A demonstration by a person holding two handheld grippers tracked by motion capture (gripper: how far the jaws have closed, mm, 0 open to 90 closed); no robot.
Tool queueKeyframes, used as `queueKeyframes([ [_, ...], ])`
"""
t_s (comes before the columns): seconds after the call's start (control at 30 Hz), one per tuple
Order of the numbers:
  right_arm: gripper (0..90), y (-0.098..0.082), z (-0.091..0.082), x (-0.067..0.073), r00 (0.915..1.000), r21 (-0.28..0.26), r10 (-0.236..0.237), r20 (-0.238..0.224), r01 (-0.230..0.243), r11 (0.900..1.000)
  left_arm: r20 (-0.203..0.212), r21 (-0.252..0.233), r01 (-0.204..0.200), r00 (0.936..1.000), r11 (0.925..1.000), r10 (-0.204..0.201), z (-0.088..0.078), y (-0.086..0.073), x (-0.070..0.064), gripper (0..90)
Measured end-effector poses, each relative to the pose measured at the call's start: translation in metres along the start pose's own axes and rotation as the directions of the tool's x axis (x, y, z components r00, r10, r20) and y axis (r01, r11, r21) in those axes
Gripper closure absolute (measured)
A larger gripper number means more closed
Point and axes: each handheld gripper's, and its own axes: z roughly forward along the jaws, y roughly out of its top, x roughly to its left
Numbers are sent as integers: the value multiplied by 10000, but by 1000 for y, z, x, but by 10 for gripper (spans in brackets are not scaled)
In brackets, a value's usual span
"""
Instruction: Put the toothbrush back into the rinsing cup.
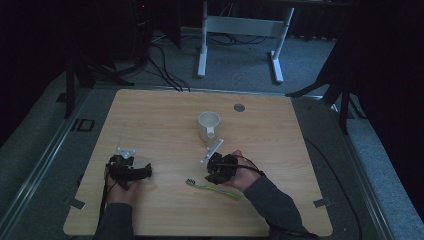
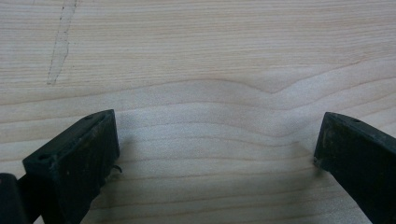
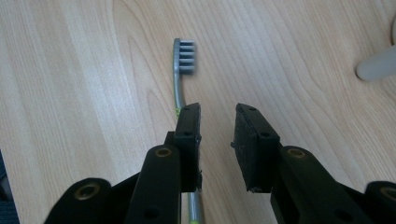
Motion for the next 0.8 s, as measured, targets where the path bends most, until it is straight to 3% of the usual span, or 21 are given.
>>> queueKeyframes([
  [0.4,707,7,4,6,9984,738,-568,-80,573,9956,8,-17,-1,10000,10000,1,0,0,0,2],
  [0.8,747,9,9,6,9981,1350,-548,-288,582,9891,35,-27,-14,10000,10000,14,0,0,-1,2],
])
